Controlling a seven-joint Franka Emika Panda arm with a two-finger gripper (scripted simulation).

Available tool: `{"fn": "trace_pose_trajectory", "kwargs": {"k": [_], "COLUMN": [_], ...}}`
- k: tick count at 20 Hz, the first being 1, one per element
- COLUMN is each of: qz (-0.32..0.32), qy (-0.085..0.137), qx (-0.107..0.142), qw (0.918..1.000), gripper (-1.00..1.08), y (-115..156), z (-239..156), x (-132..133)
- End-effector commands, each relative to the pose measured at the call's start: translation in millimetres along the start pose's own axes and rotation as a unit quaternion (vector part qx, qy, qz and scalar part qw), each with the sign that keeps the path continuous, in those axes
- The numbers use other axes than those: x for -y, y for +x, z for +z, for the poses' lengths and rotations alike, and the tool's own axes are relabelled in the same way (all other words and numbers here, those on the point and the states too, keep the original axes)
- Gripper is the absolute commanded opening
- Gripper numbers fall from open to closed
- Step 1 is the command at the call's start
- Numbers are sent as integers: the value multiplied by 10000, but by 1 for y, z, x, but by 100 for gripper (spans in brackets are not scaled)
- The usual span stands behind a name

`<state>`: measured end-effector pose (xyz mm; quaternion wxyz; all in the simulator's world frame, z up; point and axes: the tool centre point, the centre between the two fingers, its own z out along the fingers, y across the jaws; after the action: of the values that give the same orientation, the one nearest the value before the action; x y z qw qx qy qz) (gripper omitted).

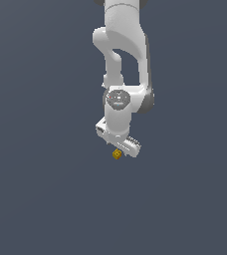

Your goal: Pick up the object and move it to a goal position.

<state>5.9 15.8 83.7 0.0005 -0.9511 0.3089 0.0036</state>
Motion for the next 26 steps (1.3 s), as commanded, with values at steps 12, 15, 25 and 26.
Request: {"fn": "trace_pose_trajectory", "kwargs": {"k": [12,15,25,26], "qz": [461,465,485,485], "qy": [7,7,9,9], "qx": [-32,-33,-35,-35], "qw": [9989,9989,9988,9988], "gripper": [100,100,100,100], "y": [-1,-1,-1,-1], "z": [12,17,59,61], "x": [2,2,1,2]}}
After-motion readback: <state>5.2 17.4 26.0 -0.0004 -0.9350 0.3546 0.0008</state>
